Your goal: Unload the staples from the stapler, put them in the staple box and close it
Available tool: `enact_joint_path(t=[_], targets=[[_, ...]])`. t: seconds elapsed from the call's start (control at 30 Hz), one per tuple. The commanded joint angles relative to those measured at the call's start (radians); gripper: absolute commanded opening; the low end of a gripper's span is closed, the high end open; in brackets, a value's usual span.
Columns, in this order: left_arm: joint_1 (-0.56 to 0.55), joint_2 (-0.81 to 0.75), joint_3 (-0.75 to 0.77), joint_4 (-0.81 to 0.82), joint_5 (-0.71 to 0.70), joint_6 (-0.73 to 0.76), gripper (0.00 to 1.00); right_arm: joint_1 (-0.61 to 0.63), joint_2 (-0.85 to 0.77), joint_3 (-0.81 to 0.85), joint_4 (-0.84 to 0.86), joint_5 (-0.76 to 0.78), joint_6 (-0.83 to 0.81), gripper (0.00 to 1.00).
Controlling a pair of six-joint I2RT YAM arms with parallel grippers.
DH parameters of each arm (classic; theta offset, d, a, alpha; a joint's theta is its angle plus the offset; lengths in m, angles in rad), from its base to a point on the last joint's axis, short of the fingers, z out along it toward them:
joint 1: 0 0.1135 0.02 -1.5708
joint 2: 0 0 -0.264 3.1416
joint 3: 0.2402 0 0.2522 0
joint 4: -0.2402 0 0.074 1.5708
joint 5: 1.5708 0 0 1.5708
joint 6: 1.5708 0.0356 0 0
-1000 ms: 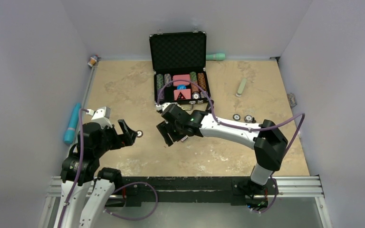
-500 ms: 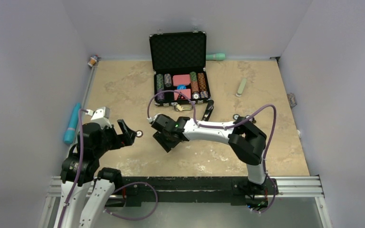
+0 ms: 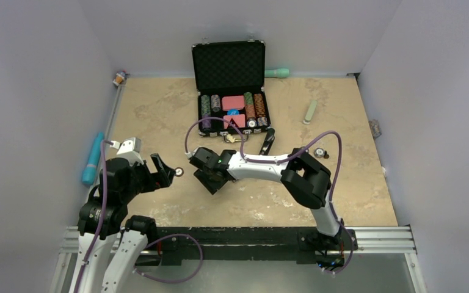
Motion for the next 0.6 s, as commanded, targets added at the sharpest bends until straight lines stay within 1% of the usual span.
enact_joint_path(t=[0.0,0.3,0.57], targets=[[-0.006,0.000,-0.001,0.021,-0.014,-0.012,0.97,0.004,0.006,0.046,0.009,0.015,-0.019,0.52],[-0.006,-0.006,0.000,0.014,-0.061,-0.024,0.97,0.005,0.025,0.061,0.014,-0.010,-0.012,0.51],[-0.006,0.001,0.000,0.016,-0.054,-0.021,0.97,0.005,0.046,0.098,0.004,-0.016,-0.012,0.50]])
